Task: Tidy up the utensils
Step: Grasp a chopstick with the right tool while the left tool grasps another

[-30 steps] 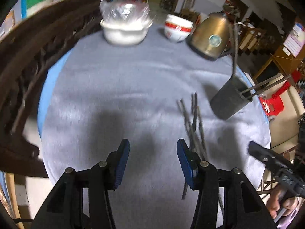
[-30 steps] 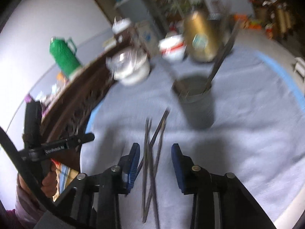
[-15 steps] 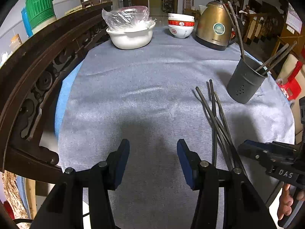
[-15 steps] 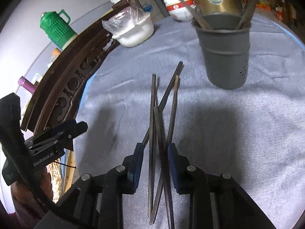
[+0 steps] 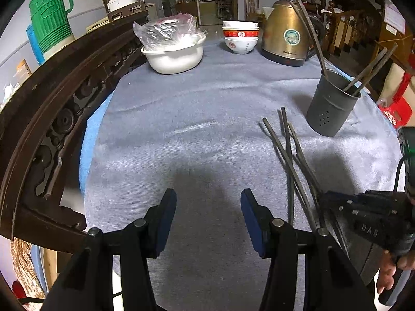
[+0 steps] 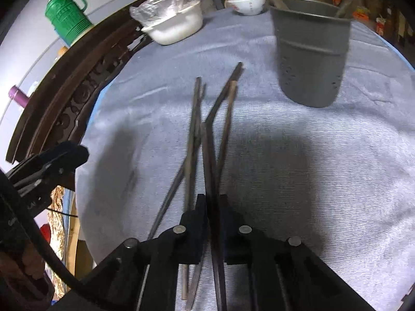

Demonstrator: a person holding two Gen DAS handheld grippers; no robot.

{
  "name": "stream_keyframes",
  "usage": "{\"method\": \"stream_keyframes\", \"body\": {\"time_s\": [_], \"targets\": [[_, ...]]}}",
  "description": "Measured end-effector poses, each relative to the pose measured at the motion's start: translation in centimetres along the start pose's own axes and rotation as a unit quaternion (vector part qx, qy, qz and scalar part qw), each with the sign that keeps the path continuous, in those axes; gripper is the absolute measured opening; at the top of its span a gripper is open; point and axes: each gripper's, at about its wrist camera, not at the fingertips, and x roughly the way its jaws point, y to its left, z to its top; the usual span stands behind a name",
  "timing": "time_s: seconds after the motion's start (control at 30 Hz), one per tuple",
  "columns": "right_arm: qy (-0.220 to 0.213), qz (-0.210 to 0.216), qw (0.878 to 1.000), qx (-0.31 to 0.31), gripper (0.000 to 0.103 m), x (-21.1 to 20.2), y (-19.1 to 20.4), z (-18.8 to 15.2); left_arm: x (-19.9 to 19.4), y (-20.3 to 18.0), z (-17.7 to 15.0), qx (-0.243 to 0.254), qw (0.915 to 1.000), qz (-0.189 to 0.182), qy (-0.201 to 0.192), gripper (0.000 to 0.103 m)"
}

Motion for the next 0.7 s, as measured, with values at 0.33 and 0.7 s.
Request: {"method": "stream_keyframes", "body": {"time_s": [0.33,0.7], "targets": [[-0.019,-0.022,0.998,0.061,0.009,-1.7,-4.6,0.1,0.0,-2.5,0.0,0.034,0.9994,-0.004,0.002,0.052],[-0.01,0.056,0.994,0.094,0.024,-2.4,-5.5,0.7,1.0,-4.0,0.1,0.062,0.9979,0.001,0.016,0.053]]}}
